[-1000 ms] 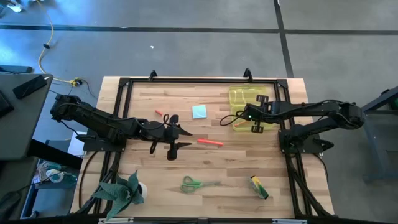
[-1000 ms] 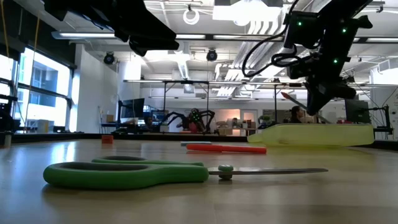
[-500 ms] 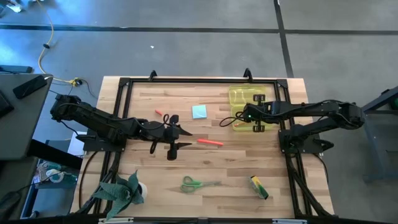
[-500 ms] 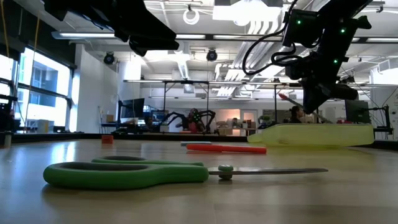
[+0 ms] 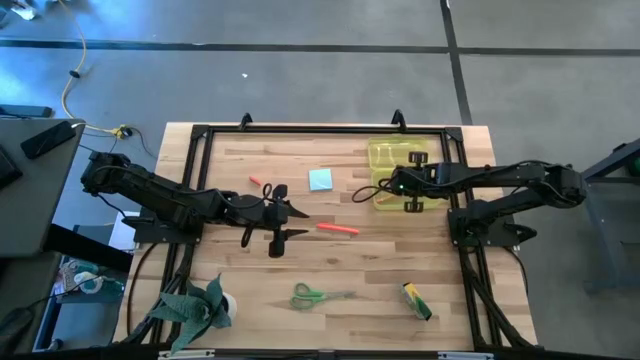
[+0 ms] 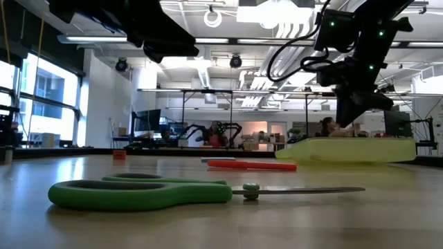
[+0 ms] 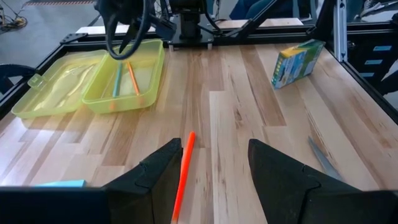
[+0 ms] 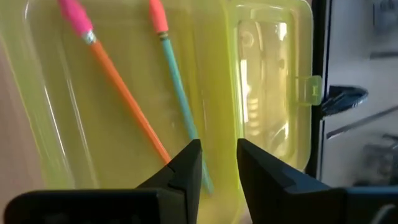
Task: Pack school essentials
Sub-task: Put the orange pen into the yellow storage box
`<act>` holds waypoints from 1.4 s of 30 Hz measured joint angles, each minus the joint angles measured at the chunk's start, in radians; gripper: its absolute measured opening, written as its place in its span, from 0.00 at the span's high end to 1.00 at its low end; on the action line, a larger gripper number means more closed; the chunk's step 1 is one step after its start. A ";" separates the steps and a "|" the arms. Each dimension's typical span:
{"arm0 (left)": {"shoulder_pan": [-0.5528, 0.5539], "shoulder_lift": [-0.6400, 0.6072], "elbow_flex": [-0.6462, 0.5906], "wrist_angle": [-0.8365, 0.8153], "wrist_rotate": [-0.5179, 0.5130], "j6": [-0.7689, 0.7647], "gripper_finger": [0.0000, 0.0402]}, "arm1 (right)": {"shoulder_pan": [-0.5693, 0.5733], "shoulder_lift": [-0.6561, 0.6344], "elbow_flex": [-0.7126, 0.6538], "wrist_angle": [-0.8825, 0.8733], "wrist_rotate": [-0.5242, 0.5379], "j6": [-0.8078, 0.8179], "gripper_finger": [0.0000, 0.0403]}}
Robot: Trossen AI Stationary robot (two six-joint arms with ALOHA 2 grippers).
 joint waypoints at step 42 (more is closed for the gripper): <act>0.043 -0.114 0.080 -0.674 -0.173 -0.235 0.56 | 0.251 0.176 0.142 0.505 -0.327 0.413 0.77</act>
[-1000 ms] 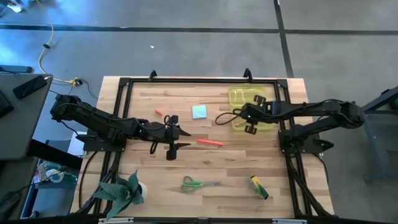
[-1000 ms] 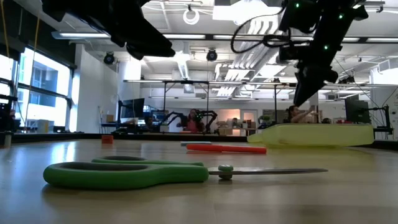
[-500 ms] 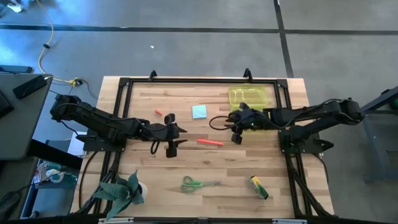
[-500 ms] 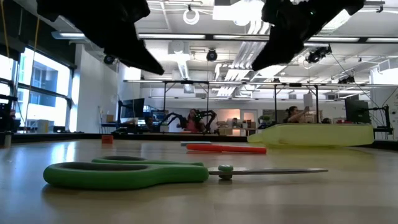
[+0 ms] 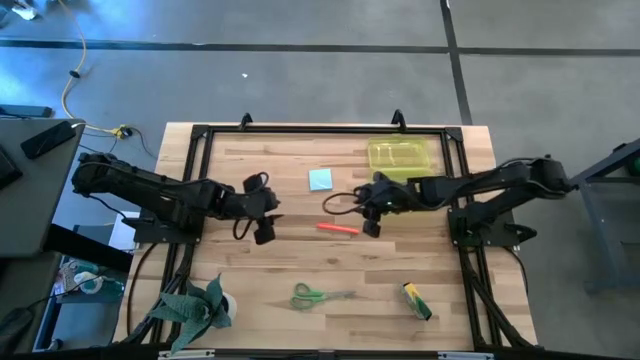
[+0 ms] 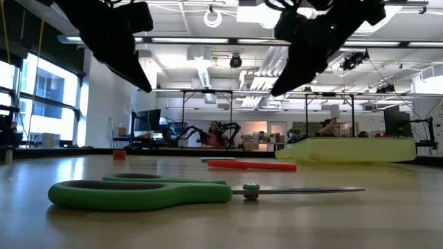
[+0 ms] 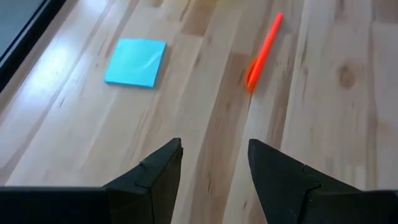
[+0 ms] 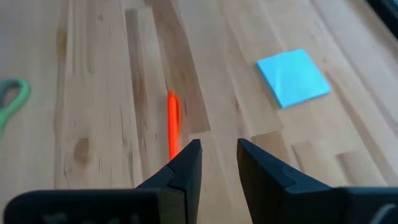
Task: Pack school essentials
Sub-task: Put the orange pen into the yellow storage box
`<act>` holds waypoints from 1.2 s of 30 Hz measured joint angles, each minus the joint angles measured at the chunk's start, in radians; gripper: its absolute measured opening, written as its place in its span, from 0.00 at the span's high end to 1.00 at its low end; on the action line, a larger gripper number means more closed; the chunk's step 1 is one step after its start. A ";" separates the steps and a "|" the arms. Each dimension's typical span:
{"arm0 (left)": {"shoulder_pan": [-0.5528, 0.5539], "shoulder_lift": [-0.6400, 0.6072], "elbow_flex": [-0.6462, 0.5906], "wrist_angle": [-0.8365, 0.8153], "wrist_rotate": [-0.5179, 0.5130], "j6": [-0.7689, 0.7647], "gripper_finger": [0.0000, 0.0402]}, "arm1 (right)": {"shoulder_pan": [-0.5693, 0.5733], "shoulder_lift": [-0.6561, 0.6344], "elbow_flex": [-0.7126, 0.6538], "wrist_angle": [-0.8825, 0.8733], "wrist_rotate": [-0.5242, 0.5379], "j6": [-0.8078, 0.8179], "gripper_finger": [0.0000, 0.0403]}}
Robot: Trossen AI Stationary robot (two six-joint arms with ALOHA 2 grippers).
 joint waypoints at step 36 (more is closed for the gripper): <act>-0.001 0.000 -0.001 -0.100 -0.006 -0.057 0.57 | 0.044 0.523 0.349 -0.154 -0.075 -0.101 0.65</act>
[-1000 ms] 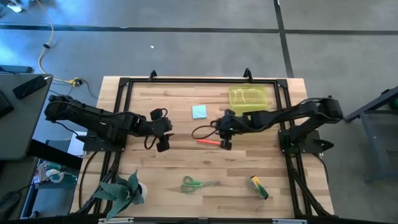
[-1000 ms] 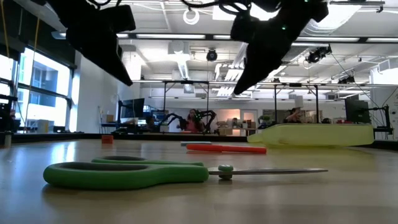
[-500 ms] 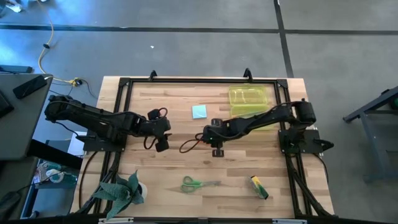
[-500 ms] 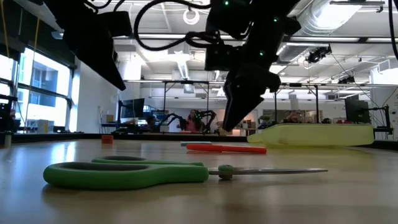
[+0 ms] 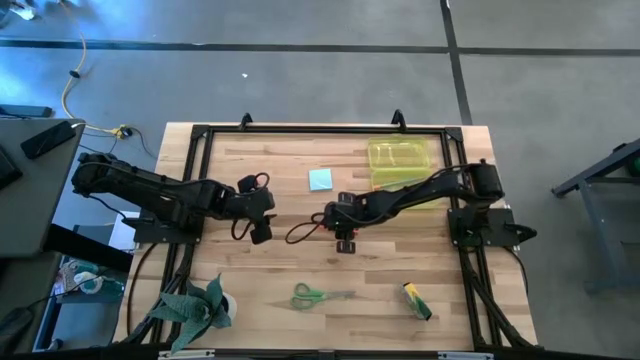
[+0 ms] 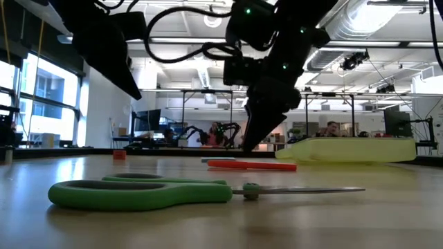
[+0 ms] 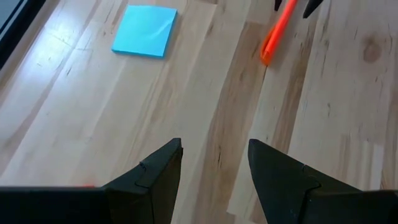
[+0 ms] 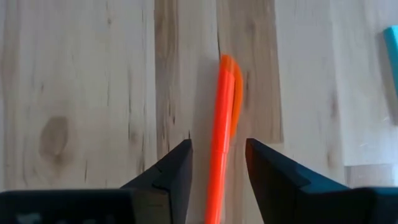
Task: Pack school essentials
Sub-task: Put the orange pen into the yellow storage box
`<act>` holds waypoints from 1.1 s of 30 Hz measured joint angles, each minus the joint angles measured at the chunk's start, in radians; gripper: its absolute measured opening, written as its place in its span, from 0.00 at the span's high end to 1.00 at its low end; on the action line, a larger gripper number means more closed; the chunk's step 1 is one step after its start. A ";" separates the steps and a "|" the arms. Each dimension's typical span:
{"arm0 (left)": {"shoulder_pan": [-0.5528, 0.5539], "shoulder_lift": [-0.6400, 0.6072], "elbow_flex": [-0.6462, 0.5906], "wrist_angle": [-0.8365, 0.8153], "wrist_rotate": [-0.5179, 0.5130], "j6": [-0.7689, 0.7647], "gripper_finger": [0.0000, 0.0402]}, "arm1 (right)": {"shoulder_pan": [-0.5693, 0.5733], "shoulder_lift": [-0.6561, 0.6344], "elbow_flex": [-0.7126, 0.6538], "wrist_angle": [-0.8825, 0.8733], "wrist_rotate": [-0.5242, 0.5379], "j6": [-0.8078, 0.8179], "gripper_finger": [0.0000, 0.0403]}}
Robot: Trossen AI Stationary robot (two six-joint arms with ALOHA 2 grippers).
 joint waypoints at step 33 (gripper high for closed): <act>0.000 0.000 0.000 0.006 -0.001 0.003 0.57 | 0.000 0.040 -0.005 -0.083 0.048 -0.036 0.98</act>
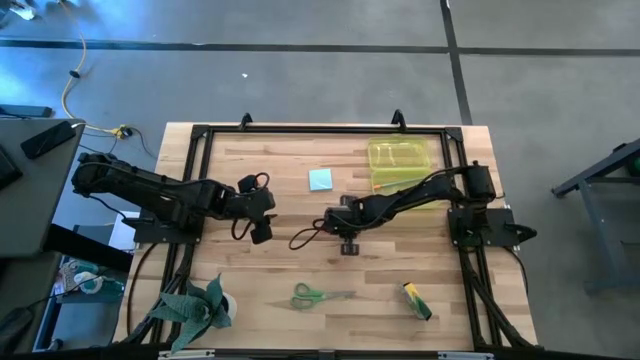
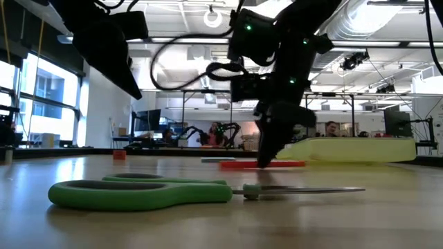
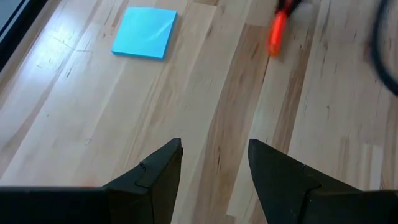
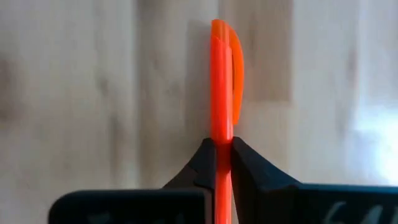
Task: Pack school essentials
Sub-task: Put the orange pen into the yellow storage box
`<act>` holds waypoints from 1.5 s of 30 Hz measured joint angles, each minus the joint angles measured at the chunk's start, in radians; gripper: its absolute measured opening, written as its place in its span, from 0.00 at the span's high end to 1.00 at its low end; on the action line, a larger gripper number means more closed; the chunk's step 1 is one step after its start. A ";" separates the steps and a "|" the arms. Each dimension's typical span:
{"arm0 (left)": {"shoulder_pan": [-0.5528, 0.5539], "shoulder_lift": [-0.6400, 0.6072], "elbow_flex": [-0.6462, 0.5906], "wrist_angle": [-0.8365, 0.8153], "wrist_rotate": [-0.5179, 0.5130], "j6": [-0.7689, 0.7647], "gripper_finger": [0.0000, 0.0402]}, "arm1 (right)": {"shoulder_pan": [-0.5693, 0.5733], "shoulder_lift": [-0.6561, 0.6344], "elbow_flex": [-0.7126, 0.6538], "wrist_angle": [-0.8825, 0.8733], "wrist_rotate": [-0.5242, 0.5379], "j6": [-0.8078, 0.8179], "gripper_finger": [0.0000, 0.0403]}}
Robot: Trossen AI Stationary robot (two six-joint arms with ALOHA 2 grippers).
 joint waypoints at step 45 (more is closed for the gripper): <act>0.000 0.000 0.000 0.015 0.000 0.000 0.57 | -0.293 -0.710 -0.454 -0.294 0.308 0.338 0.96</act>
